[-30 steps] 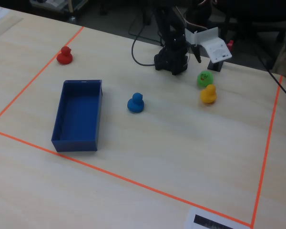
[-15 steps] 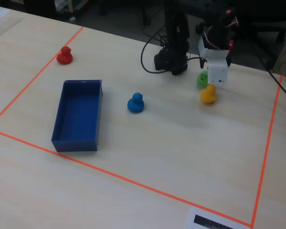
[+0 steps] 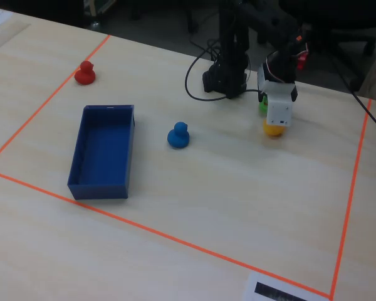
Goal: Grasp green duck and put it into box.
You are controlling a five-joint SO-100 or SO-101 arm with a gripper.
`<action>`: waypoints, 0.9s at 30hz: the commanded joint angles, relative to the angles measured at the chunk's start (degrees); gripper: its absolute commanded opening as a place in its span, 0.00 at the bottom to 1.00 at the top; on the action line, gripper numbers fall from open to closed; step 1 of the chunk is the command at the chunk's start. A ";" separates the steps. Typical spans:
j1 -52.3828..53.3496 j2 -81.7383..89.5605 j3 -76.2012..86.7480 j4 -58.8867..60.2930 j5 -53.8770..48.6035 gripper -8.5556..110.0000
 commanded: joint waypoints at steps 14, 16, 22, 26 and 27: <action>-0.26 9.84 10.63 -1.41 0.88 0.43; -0.62 10.28 10.63 -1.23 1.58 0.43; -3.25 10.11 12.92 -3.25 4.83 0.43; -4.92 9.76 14.85 -4.57 6.77 0.44; -5.01 9.76 15.12 -4.66 7.12 0.44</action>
